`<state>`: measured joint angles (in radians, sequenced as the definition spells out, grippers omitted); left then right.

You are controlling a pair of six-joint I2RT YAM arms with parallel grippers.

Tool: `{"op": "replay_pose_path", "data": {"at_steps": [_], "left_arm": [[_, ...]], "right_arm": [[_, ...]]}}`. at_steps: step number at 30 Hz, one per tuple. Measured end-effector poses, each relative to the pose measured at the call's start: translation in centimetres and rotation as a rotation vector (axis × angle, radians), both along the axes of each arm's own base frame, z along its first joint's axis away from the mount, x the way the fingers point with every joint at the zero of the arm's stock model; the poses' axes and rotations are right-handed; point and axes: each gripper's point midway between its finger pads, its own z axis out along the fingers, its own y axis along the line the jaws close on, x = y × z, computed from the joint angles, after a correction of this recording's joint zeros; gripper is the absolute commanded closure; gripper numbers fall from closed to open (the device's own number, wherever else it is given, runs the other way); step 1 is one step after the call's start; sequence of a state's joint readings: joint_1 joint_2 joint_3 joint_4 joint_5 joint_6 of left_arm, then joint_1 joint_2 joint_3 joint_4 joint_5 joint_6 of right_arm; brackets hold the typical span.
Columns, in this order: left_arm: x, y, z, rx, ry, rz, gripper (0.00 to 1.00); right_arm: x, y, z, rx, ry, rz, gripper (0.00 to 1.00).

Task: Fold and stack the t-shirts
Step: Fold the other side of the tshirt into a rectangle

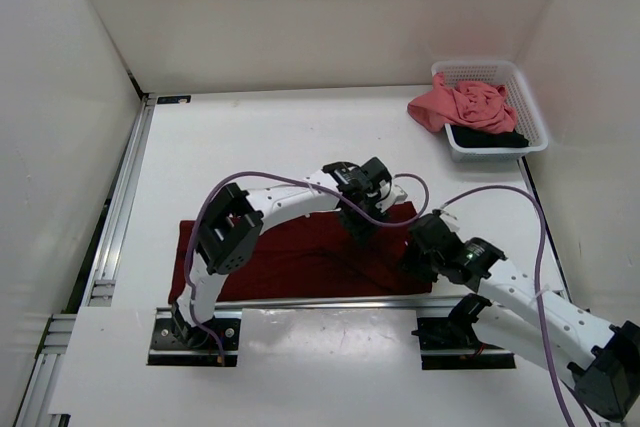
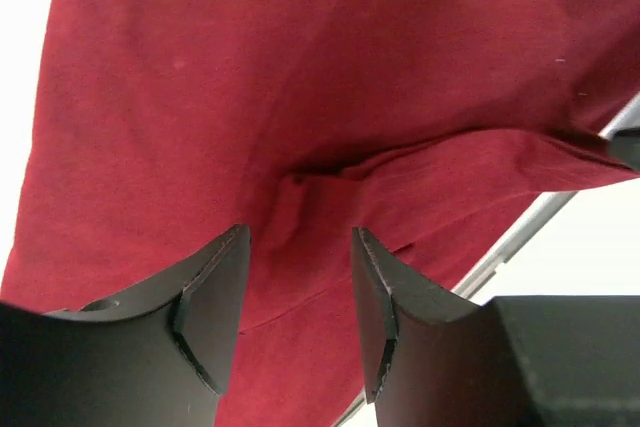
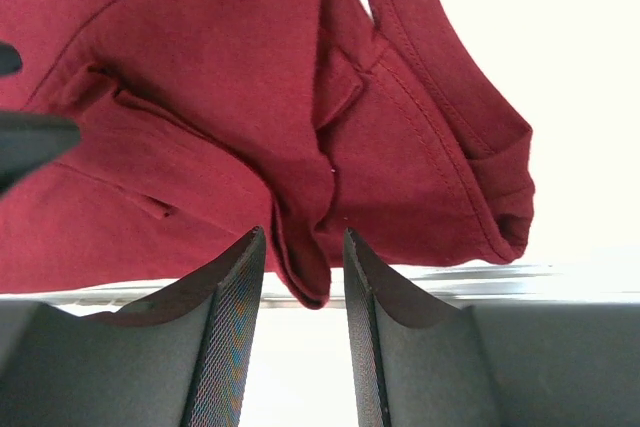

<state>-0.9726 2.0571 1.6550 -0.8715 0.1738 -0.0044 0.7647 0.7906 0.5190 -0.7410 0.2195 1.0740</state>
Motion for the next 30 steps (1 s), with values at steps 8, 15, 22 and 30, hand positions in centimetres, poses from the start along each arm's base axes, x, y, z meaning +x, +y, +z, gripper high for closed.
{"op": "replay_pose_path", "data": {"at_steps": [8,15,22,30], "left_arm": [[-0.3,-0.7,-0.9,0.006,-0.016,-0.012,0.53],[-0.2,-0.4,-3.1,0.060,-0.022,-0.011,0.60],[-0.5,-0.5,-3.1,0.058,-0.022,-0.021,0.89],[-0.5,-0.5,-2.9,0.055,-0.025,-0.021,0.89]], "right_arm": [[-0.4,-0.5,-0.6,-0.001,0.010,-0.021,0.59],[-0.6,-0.8,-0.7,0.003,0.005,-0.028,0.57],[-0.6,-0.9,-0.9,-0.002,0.005,-0.032,0.57],[-0.8,-0.7,-1.8,-0.034,0.050,-0.019,0.55]]}}
